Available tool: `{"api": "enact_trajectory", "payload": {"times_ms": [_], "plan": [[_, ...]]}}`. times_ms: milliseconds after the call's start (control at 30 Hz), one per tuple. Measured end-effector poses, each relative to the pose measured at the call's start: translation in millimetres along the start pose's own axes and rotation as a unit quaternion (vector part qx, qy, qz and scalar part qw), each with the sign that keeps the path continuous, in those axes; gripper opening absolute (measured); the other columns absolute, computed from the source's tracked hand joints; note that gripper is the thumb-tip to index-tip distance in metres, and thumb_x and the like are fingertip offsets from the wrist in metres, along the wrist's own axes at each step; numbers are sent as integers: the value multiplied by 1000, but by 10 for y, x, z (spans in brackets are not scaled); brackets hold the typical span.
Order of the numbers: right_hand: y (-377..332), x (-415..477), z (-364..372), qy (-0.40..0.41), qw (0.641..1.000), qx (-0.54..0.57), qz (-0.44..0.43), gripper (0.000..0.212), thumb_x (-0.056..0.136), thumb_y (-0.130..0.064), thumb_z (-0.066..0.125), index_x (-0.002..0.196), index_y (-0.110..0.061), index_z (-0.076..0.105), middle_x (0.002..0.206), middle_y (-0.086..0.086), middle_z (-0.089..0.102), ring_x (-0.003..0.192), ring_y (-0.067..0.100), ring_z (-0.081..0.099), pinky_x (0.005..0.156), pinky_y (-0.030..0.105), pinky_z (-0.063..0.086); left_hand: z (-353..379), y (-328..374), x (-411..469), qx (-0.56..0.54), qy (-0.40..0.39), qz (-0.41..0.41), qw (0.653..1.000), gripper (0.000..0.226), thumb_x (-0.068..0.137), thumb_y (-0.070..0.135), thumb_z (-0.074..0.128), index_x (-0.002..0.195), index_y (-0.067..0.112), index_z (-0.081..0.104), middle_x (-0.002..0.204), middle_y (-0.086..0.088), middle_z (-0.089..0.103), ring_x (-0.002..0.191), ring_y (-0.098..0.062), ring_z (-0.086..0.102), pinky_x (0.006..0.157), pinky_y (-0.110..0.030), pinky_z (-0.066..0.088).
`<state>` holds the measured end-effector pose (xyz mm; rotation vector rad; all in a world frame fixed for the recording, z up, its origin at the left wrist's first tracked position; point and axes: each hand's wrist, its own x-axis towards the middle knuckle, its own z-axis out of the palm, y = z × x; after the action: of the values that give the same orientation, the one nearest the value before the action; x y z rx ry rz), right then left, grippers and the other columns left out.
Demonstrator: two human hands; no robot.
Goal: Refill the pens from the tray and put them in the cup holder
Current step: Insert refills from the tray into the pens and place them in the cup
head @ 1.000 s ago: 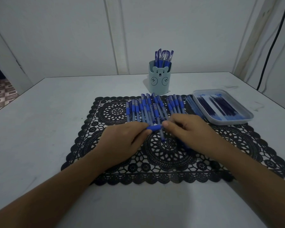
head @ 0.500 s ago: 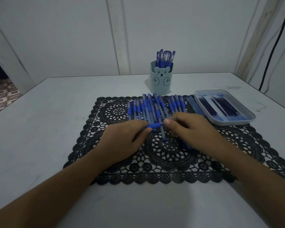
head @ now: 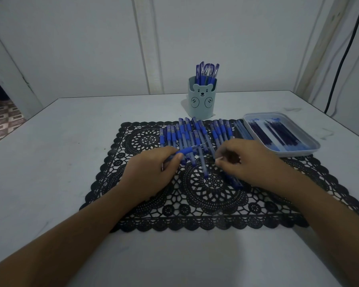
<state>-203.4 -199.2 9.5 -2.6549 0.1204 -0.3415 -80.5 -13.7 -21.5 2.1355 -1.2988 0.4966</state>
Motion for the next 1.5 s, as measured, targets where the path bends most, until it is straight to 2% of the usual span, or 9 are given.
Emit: {"api": "enact_trajectory", "payload": {"times_ms": [133,367,600,867,967,1100,1167,1267,1500], "plan": [[-51,-15,48,-67,981,-180,-22,28,87,-48,49,107,-31,59,102,-13,51,100,4,45,96,34,34,4,0,-4,-1,0,5,1000,38,90,41,37,91,19,67,62,12,58,48,0,45,45,-12,32],[-47,-2,48,-50,974,-219,-37,41,86,-57,42,115,-32,56,110,-13,53,108,5,47,96,32,30,0,3,-8,5,-10,12,1000,38,90,41,36,89,18,67,61,9,59,49,-7,50,44,-18,36],[-52,35,22,105,994,27,14,32,89,-39,45,104,-19,66,82,-16,57,75,-6,51,67,11,38,-10,22,-13,13,-7,23,1000,37,90,40,37,89,18,67,60,8,59,47,-7,50,41,-18,38],[-93,33,82,72,983,165,37,7,85,-24,61,85,-27,67,79,-6,66,70,4,58,61,8,45,-34,63,-7,34,-39,44,998,39,91,41,35,87,18,67,58,10,57,45,-3,47,39,-8,28],[5,53,-44,118,953,269,80,11,90,-18,53,82,-21,61,70,-4,60,59,-1,54,57,11,46,-18,28,-10,7,-8,7,1000,37,90,41,36,88,19,67,54,15,47,44,2,41,41,-8,27],[259,123,-243,332,817,435,183,17,92,-10,46,78,-15,54,66,1,56,52,8,53,50,23,41,-5,-19,-2,-14,23,-53,998,40,88,45,37,86,18,66,49,17,42,42,-3,42,41,-15,28],[376,128,-289,418,801,386,187,10,89,-9,47,82,-12,53,68,3,58,54,9,58,52,24,47,-4,-20,2,-15,19,-75,997,36,88,43,40,86,19,66,49,15,44,48,-8,48,41,-17,28],[445,108,-218,458,857,194,138,5,87,-11,51,88,-9,56,77,2,61,69,14,63,67,23,50,-9,-8,-1,-8,15,-73,997,36,87,43,40,86,19,67,48,14,44,40,-6,42,39,-18,30],[571,163,23,325,939,-51,103,6,86,-9,54,85,-3,56,72,5,54,65,19,50,58,26,32,-11,-19,-7,-11,10,-56,998,45,86,48,33,85,18,66,48,16,43,39,-2,39,39,-12,26]]}}
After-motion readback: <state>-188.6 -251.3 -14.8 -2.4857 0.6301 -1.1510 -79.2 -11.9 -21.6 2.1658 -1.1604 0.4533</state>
